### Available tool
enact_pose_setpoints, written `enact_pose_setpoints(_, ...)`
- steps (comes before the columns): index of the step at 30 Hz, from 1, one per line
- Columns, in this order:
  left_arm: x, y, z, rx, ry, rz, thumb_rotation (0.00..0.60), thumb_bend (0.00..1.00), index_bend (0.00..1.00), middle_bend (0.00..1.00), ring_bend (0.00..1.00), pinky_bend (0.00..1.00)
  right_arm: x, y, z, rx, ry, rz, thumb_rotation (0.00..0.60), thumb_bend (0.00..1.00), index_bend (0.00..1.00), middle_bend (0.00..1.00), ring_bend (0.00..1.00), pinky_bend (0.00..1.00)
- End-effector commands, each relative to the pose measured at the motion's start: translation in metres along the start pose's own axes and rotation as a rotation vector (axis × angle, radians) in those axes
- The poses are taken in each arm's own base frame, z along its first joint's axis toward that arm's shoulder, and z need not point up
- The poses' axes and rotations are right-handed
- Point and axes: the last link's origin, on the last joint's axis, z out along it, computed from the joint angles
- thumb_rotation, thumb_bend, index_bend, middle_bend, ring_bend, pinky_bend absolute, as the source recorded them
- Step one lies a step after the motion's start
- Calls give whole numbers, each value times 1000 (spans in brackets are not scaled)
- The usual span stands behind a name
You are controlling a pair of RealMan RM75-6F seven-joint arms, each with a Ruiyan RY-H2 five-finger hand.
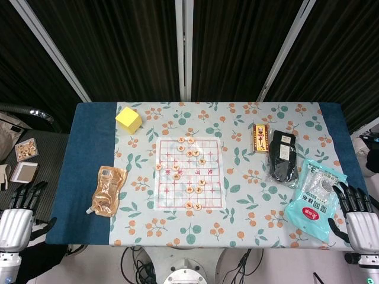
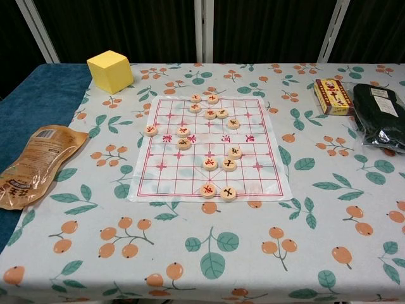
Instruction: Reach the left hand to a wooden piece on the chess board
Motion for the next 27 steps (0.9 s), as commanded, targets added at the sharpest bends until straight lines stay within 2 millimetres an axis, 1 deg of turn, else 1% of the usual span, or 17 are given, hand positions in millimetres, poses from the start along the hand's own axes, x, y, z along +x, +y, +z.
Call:
enact_pose_setpoints(1,0,0,0,0,0,-1,600,204,70,76,0,39,1,0,0,1,2,-1,600,226,0,0,0,0)
enact_pose_setpoints(8,0,0,1,-4,-4,1,600,205,70,76,0,39,2,-1,0,-3,6,3,600,226,0,0,0,0)
enact_pose_setpoints(11,3,6,9,-44,3,18,600,204,71,76,0,40,5,0,1,-8,16,1,600,226,0,0,0,0)
enact_pose_setpoints(14,6,19,25,-121,3,36,600,204,70,76,0,45,6,2,3,-16,19,4,600,226,0,0,0,0)
enact_pose_setpoints(17,8,38,48,-214,-6,42,600,204,71,76,0,45,6,3,4,-18,15,-4,600,226,0,0,0,0)
enact_pose_setpoints(20,8,62,73,-299,-14,1,600,204,79,76,0,41,7,4,5,-12,13,17,600,225,0,0,0,0)
enact_pose_setpoints(22,4,81,94,-356,-35,-38,600,204,98,76,0,41,11,4,6,-4,17,38,600,226,0,0,0,0)
enact_pose_setpoints(25,-3,103,117,-435,-39,-14,600,205,124,76,0,44,15,4,7,-2,34,36,600,226,0,0,0,0)
enact_pose_setpoints(27,-13,122,131,-499,-56,-38,600,204,151,76,0,49,17,5,8,-8,41,40,600,226,0,0,0,0)
